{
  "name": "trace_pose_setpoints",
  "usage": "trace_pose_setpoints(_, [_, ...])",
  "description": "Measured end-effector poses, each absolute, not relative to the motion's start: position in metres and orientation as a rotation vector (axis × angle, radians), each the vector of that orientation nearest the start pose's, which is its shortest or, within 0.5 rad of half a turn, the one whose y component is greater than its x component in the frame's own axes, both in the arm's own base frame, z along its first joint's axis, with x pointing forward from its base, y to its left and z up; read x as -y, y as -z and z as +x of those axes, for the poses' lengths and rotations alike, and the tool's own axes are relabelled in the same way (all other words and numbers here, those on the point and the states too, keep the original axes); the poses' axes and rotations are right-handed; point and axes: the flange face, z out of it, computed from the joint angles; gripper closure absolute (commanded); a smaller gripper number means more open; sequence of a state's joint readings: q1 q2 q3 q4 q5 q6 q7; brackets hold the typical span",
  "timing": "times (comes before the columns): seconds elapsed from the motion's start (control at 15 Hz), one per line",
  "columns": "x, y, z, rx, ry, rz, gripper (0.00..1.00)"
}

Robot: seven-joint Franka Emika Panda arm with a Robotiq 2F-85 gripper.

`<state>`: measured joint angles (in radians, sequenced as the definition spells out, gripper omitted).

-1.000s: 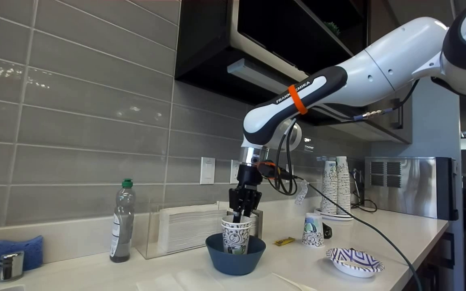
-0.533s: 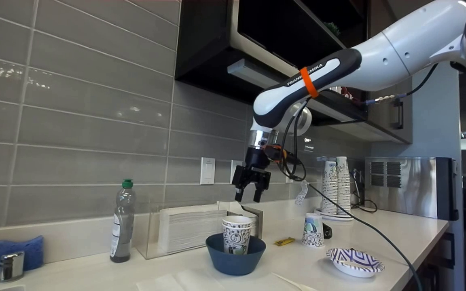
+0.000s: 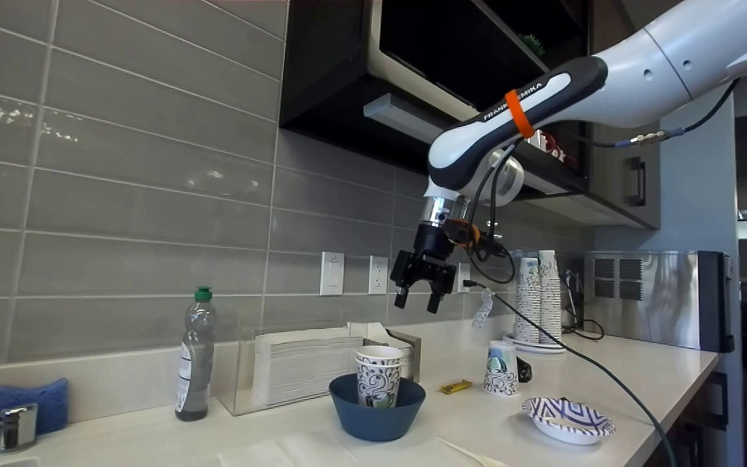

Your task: Stack up the two paper cups on the left, put the paper cups in the blue bowl and move the blue bowl to the left

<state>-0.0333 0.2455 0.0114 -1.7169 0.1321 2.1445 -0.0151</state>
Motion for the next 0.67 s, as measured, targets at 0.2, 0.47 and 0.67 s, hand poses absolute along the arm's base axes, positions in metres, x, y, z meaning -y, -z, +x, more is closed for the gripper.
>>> trace_pose_setpoints(0.2, [0.011, -0.457, 0.649, -0.122, 0.271, -3.011, 0.0])
trace_pose_setpoints(0.47, [0.024, -0.432, 0.654, -0.287, 0.279, -2.999, 0.0])
trace_pose_setpoints(0.67, [0.024, -0.396, 0.661, -0.407, 0.265, -2.983, 0.0])
